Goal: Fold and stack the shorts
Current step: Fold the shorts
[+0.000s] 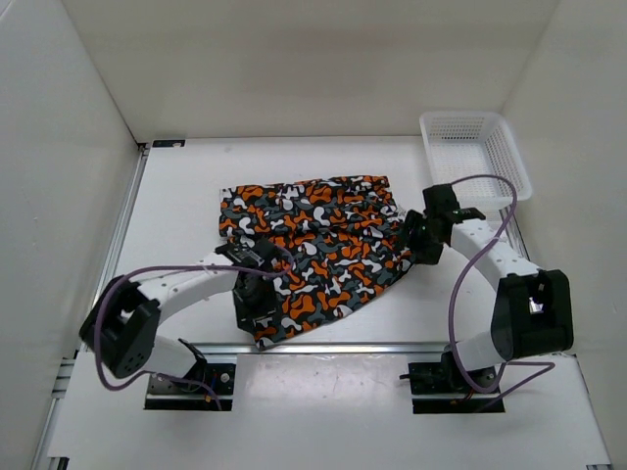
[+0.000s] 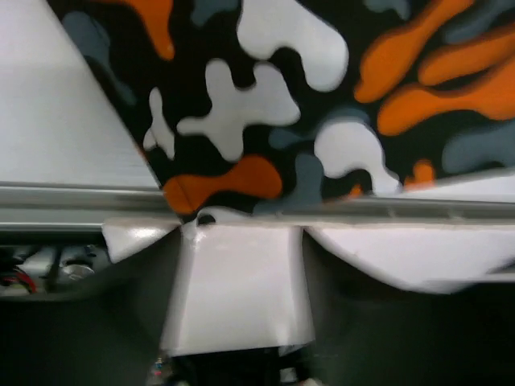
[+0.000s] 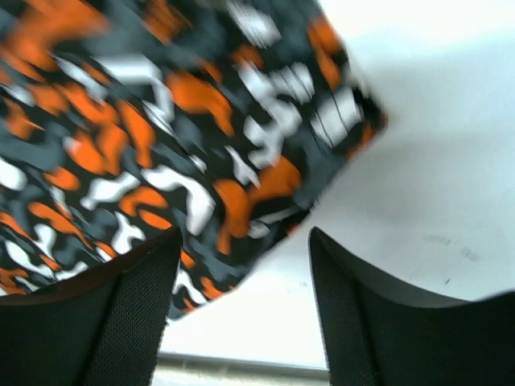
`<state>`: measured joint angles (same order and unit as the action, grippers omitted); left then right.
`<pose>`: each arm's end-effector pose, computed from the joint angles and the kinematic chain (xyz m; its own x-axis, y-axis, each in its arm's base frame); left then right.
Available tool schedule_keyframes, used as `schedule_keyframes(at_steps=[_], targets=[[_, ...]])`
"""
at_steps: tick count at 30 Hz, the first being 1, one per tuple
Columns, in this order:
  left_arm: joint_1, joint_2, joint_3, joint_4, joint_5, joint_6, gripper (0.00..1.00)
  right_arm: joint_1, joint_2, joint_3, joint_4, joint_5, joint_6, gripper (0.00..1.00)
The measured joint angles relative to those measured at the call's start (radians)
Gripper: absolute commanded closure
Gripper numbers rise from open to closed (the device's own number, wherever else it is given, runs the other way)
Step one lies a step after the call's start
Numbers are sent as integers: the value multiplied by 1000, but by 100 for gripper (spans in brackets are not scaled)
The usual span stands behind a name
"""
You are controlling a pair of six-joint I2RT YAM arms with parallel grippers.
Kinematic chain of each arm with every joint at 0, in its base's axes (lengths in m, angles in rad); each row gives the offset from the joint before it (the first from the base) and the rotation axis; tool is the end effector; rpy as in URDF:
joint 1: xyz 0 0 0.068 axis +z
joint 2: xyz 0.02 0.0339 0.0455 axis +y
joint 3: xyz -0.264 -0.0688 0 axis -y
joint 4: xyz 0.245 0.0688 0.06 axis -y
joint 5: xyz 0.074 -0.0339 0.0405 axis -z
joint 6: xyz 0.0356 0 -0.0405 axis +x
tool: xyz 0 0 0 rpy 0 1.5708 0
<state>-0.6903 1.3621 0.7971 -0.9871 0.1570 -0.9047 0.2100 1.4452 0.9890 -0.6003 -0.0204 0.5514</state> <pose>0.1556 -0.1357 0.1821 -0.9726 -0.2039 0.1114 -0.2161 0.9700 -0.1113 0.2808 0.0606 0.2259 -0.8396 0.3566 -0.4097 0.2602 0.9262 0.2728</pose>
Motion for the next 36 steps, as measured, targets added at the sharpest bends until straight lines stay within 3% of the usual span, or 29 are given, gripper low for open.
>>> schedule_keyframes(at_steps=[3,4,10,18,21,22,23,24,26,28,29,31,32,34,36], targets=[[-13,109,2,39,-19,-28,82,-34,-6,-80,8,-50,16,32],[-3,137,2,50,-30,-35,90,-51,-13,-105,12,-64,19,32],[142,183,49,73,-98,-1,90,-146,-58,-195,58,-130,39,40],[378,287,334,75,-204,118,90,-162,2,-213,168,-188,67,46],[394,359,412,79,-219,156,71,-162,51,-213,191,-176,69,49],[394,375,418,80,-219,166,57,-162,64,-211,195,-169,69,51],[393,387,417,77,-218,171,24,-162,80,-206,197,-162,70,53],[394,397,410,75,-216,174,14,-162,97,-195,198,-160,71,56],[394,408,383,77,-204,173,5,-162,130,-164,208,-152,68,68],[394,422,356,74,-193,173,5,-162,171,-136,226,-152,66,85],[394,435,349,73,-187,172,5,-162,187,-124,234,-158,66,89],[395,467,344,80,-161,171,29,-162,207,-113,250,-166,70,96],[397,476,351,76,-151,172,46,-162,210,-113,256,-168,71,100],[402,488,365,66,-138,174,90,-162,211,-113,261,-170,70,100],[415,512,396,60,-121,187,90,-162,211,-113,260,-171,70,100]])
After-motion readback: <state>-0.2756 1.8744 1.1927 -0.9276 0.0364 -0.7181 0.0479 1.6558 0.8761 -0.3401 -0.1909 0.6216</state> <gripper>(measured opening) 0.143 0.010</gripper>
